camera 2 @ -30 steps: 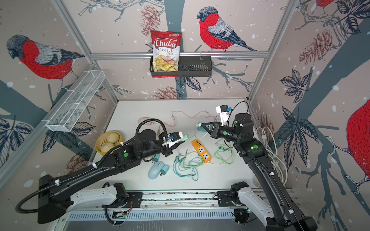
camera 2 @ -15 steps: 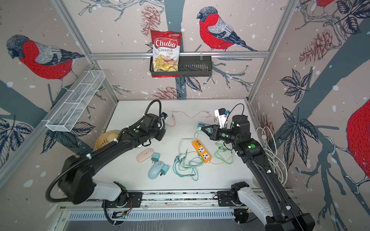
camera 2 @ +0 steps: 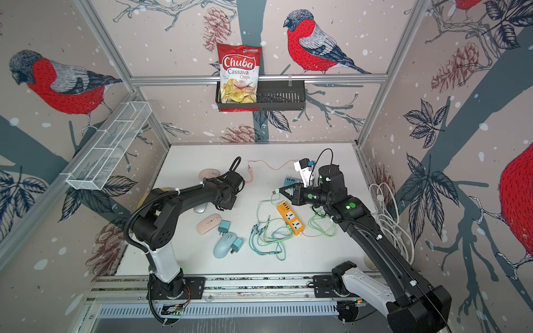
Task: Unplug the wireless mouse
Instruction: Place the plug at the center of the board.
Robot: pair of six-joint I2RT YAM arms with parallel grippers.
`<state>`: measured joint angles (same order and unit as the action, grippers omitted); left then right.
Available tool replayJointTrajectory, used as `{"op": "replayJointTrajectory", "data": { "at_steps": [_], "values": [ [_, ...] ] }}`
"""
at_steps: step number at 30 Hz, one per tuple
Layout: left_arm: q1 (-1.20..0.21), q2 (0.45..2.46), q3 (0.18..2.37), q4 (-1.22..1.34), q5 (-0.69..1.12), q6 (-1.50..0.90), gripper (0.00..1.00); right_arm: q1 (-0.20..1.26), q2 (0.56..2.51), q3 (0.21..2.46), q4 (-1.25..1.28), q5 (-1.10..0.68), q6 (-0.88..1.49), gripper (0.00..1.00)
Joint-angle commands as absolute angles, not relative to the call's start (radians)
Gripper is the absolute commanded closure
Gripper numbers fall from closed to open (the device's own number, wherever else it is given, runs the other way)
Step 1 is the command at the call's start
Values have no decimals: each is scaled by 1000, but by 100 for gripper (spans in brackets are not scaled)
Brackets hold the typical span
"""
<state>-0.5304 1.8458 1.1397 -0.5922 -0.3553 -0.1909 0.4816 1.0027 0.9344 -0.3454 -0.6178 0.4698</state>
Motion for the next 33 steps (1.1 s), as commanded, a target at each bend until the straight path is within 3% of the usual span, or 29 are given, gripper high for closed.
{"op": "replayJointTrajectory", "data": {
  "at_steps": [1, 2, 5, 6, 8, 11, 12, 17, 20, 22, 25, 27, 33],
  "values": [
    [-525, 1816, 1125, -691, -168, -186, 73, 506, 1028, 923, -372, -501, 418, 100],
    [-526, 1787, 1127, -687, -156, -182, 64, 519, 1046, 914, -381, -456, 409, 100],
    [-526, 1690, 1137, -686, -119, -181, 52, 574, 1113, 879, -346, -392, 413, 100],
    [-525, 1659, 1142, -687, -112, -183, 39, 587, 1138, 870, -323, -394, 418, 99],
    [-526, 1591, 1157, -693, -105, -188, 21, 600, 1207, 857, -272, -406, 431, 99],
    [-526, 1507, 1187, -701, -122, -200, 18, 609, 1346, 897, -285, -406, 414, 99],
    [-525, 1483, 1194, -700, -122, -201, 3, 618, 1387, 914, -296, -388, 405, 99],
    [-522, 1325, 1150, -557, -95, -181, 4, 680, 1548, 967, -301, -344, 389, 97],
    [-502, 1221, 1046, -400, -80, -167, 4, 709, 1631, 1005, -307, -312, 399, 91],
    [-479, 1162, 1004, -334, -42, -169, 4, 735, 1689, 1054, -339, -264, 396, 78],
    [-442, 1120, 962, -303, 22, -176, 4, 781, 1767, 1123, -391, -212, 380, 48],
    [-434, 1117, 959, -308, 38, -172, 4, 813, 1809, 1163, -420, -185, 373, 37],
    [-431, 1090, 945, -305, 68, -155, 4, 889, 1911, 1242, -500, -92, 376, 37]
  ]
}}
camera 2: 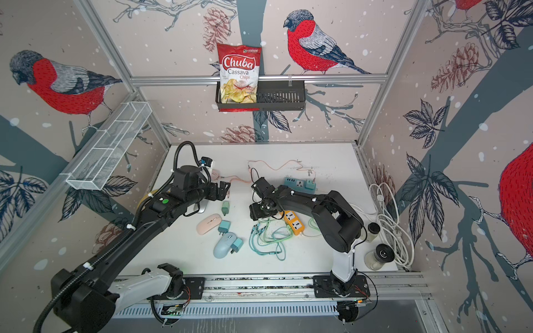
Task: Unplug the wireless mouse
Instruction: Place the plug at the center of the board, then place the power cord at the center of the board.
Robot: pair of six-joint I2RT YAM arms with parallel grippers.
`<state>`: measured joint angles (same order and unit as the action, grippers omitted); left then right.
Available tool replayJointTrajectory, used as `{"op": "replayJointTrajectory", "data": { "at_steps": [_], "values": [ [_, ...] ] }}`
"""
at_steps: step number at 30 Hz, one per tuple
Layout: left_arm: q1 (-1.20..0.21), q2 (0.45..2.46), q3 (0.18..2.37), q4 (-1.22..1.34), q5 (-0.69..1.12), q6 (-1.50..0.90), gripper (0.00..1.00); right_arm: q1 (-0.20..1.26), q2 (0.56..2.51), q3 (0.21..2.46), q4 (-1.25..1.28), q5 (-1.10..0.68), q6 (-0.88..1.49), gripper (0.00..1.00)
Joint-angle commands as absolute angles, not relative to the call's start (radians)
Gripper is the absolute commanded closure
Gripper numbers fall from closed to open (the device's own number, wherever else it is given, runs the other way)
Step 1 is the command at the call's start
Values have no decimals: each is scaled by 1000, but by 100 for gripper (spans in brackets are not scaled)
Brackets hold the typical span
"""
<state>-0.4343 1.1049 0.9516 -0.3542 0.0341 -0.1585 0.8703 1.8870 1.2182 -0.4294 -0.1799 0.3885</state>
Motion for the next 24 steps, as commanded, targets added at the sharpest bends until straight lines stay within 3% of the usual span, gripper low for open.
{"op": "replayJointTrajectory", "data": {
  "at_steps": [1, 7, 12, 13, 24],
  "values": [
    [-431, 1082, 944, -302, 71, -156, 4, 903, 1922, 1255, -523, -54, 376, 38],
    [-427, 1080, 946, -304, 84, -152, 4, 994, 1975, 1319, -646, 144, 382, 50],
    [-419, 1072, 943, -298, 86, -153, 4, 996, 1984, 1328, -644, 176, 400, 96],
    [-417, 1069, 943, -298, 84, -155, 4, 991, 1976, 1337, -643, 178, 400, 100],
    [-410, 1030, 913, -257, 41, -170, 4, 881, 1837, 1699, -802, 210, 306, 100]
  ]
}}
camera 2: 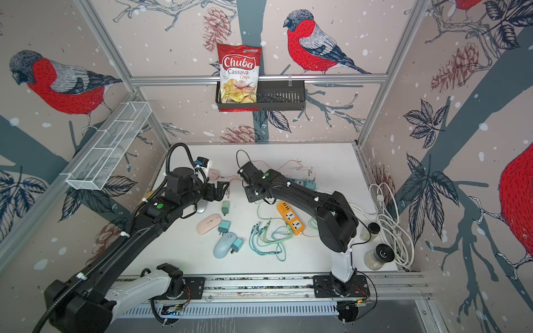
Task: Unplug the wireless mouse
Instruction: Place the power cord at the center of the board.
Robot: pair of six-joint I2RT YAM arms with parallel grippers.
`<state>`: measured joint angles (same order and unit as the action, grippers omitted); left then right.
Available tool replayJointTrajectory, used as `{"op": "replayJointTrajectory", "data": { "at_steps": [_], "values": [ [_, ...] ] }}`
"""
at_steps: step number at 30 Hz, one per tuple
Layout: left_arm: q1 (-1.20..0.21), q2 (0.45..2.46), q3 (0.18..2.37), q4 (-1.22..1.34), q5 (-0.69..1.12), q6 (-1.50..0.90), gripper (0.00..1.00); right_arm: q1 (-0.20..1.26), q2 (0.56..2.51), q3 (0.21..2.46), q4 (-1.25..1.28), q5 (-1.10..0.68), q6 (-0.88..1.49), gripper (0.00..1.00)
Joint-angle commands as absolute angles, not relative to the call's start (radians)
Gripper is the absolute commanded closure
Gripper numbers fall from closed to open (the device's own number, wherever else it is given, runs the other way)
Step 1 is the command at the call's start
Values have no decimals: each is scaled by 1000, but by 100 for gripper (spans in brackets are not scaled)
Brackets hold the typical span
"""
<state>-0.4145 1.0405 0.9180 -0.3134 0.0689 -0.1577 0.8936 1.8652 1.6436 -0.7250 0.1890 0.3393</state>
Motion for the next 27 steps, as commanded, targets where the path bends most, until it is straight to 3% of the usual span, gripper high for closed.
{"op": "replayJointTrajectory", "data": {
  "at_steps": [1, 12, 17, 20, 24, 27],
  "values": [
    [-408, 1027, 911, -256, 34, -170, 4, 877, 1824, 1738, -817, 204, 302, 100],
    [-390, 995, 890, -221, 32, -183, 5, 868, 1771, 1979, -886, 185, 262, 100],
    [-384, 971, 867, -160, 149, -147, 6, 852, 1805, 2413, -927, 215, 197, 100],
    [-384, 919, 796, -40, 308, -113, 7, 773, 1834, 2631, -902, 44, 233, 100],
    [-395, 846, 586, 354, 522, -186, 8, 668, 1675, 2332, -659, -243, 346, 100],
    [-449, 854, 526, 544, 489, -228, 9, 666, 1593, 2179, -554, -309, 369, 100]
  ]
}}
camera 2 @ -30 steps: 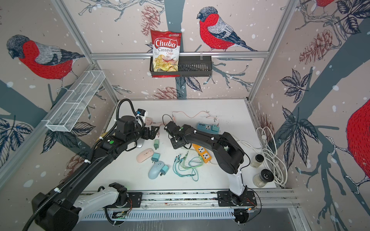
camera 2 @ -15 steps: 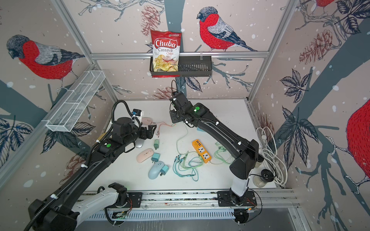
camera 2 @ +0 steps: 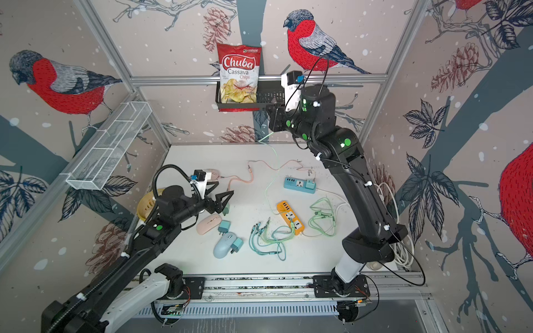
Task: Unplug the wireless mouse
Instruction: Place the power cord at the center of the board.
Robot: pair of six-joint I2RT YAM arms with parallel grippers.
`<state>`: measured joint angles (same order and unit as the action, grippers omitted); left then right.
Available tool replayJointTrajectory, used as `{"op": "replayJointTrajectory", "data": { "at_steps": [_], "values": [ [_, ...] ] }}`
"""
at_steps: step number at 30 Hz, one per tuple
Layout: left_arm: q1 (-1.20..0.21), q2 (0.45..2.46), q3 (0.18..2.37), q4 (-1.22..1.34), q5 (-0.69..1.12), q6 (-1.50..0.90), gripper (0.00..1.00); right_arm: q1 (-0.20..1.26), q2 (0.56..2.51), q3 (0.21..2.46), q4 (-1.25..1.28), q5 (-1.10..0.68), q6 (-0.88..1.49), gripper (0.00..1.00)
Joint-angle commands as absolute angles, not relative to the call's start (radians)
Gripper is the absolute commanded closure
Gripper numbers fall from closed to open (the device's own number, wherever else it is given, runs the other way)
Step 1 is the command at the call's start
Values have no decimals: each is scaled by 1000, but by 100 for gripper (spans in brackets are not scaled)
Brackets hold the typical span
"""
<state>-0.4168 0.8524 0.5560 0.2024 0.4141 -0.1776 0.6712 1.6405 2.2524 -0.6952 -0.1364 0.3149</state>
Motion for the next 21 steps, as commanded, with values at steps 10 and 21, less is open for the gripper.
{"op": "replayJointTrajectory", "data": {
  "at_steps": [10, 21],
  "values": [
    [-570, 1211, 591, 846, 521, -328, 5, 673, 1443, 2025, -467, -414, 440, 100],
    [-644, 1548, 636, 1229, 734, -484, 11, 644, 1295, 1967, -510, -426, 422, 100]
  ]
}}
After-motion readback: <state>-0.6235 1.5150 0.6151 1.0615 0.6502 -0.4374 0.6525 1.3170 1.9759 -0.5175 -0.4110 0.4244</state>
